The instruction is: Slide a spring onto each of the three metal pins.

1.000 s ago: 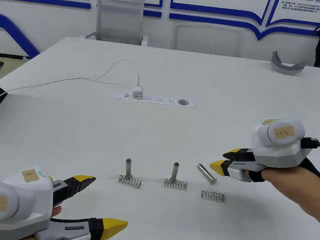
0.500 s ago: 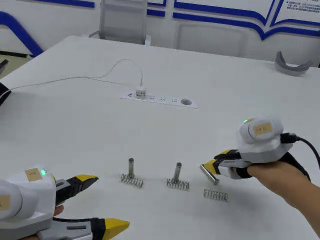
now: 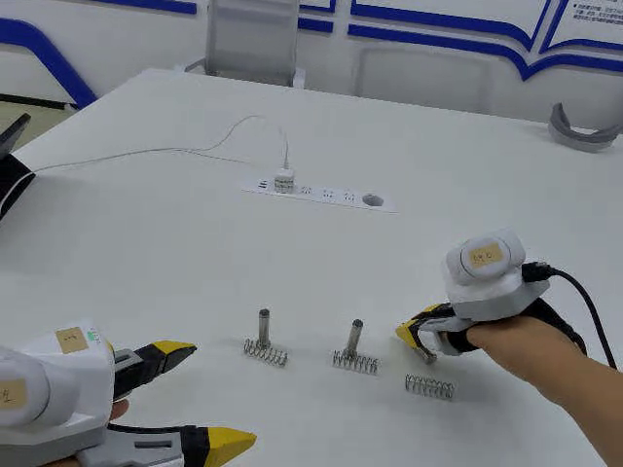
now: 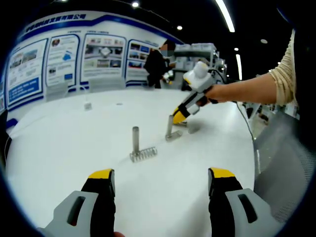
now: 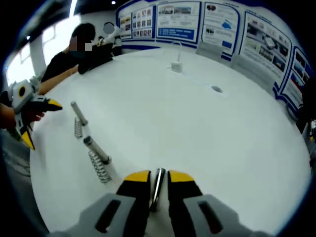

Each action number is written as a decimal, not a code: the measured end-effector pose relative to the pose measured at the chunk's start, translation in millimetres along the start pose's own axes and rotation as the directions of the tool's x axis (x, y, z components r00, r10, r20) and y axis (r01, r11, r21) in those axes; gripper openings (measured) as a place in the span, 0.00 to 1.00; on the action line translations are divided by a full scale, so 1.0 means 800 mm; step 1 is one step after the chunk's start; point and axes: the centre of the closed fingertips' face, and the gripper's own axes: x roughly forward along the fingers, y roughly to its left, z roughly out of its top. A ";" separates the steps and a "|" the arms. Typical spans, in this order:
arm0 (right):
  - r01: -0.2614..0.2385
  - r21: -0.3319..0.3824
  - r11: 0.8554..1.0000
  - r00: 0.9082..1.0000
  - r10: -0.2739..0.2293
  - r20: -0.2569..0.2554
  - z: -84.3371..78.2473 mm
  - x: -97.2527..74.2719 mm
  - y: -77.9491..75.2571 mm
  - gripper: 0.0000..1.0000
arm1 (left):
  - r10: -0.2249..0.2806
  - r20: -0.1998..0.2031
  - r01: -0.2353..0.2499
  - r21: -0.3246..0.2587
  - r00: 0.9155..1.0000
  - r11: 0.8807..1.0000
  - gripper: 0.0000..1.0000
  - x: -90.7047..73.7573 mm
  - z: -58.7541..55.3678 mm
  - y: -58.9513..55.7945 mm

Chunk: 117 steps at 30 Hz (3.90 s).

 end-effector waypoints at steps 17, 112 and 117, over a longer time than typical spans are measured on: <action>-0.013 0.049 0.999 0.999 0.016 -0.043 -0.004 0.008 -0.003 0.11 | 0.014 -0.002 -0.014 -0.008 1.000 1.000 0.78 -0.002 -0.005 0.004; 0.012 0.051 0.999 0.992 -0.018 0.128 -0.018 -0.092 0.024 0.13 | -0.004 0.023 0.003 0.040 1.000 0.999 0.78 -0.004 0.018 -0.015; -0.001 0.035 0.999 0.992 -0.003 0.122 -0.030 -0.100 0.022 0.15 | -0.006 0.022 0.005 0.041 1.000 0.999 0.78 -0.003 0.018 -0.015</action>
